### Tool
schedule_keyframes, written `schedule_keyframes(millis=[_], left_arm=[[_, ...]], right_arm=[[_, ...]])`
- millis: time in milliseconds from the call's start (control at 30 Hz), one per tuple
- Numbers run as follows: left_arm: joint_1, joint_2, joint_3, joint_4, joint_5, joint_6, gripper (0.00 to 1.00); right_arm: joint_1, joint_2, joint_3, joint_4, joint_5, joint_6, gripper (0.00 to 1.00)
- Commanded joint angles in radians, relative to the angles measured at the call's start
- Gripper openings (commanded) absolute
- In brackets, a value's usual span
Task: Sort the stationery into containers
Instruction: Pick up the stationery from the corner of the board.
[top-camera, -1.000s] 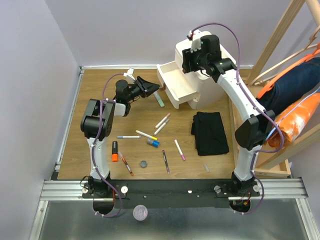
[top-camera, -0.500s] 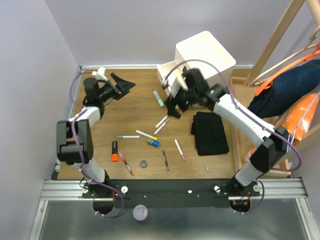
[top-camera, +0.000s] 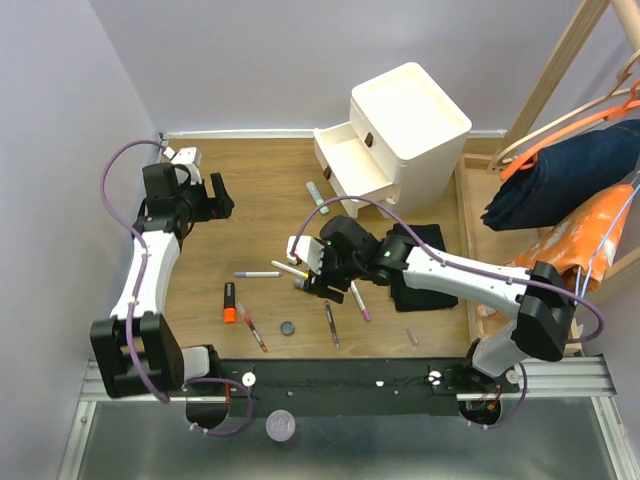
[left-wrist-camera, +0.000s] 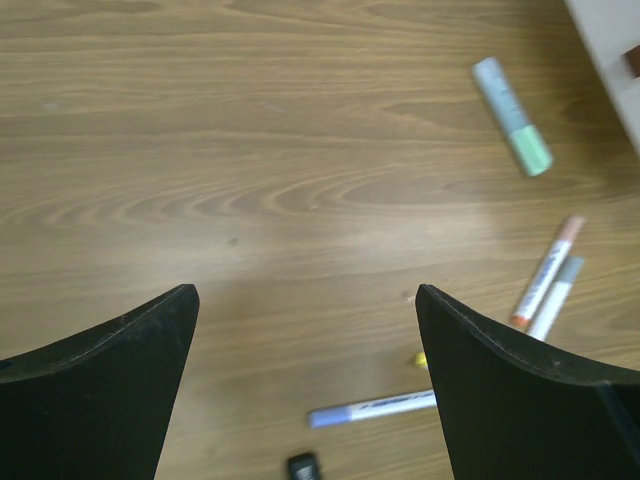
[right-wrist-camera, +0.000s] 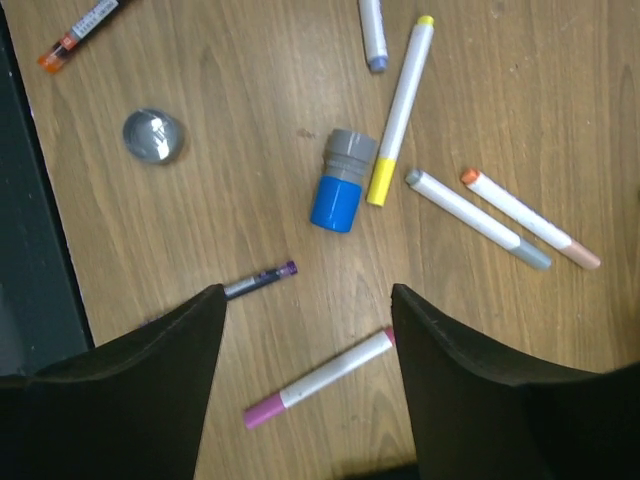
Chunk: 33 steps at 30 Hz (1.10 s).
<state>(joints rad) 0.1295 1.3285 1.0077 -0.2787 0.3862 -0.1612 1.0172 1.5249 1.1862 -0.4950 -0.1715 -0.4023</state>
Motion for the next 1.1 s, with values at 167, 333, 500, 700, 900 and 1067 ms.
schedule_keyframes(millis=[167,333,500,700,900,1067], left_arm=[[0.062,-0.222,-0.13,-0.203,-0.256,0.175,0.99],[0.097,-0.215,-0.155,-0.182,-0.241,0.193,0.99],[0.151,-0.157,-0.107,-0.195,-0.188,0.212,0.99],[0.185,-0.127,-0.048,-0.218,-0.167,0.167,0.99],[0.193,-0.12,-0.015,-0.231,-0.159,0.121,0.99],[0.199,-0.121,0.003,-0.252,-0.168,0.132,0.99]], right_arm=[[0.153,0.041,0.013,0.095,-0.1,-0.033,0.75],[0.23,0.084,0.018,0.084,-0.187,-0.159,0.87],[0.342,0.122,-0.014,0.081,-0.269,-0.342,0.98],[0.412,0.211,0.068,-0.04,-0.399,-0.501,0.98],[0.446,0.273,0.118,-0.099,-0.465,-0.558,0.96],[0.475,0.262,0.096,-0.057,-0.494,-0.547,0.96]])
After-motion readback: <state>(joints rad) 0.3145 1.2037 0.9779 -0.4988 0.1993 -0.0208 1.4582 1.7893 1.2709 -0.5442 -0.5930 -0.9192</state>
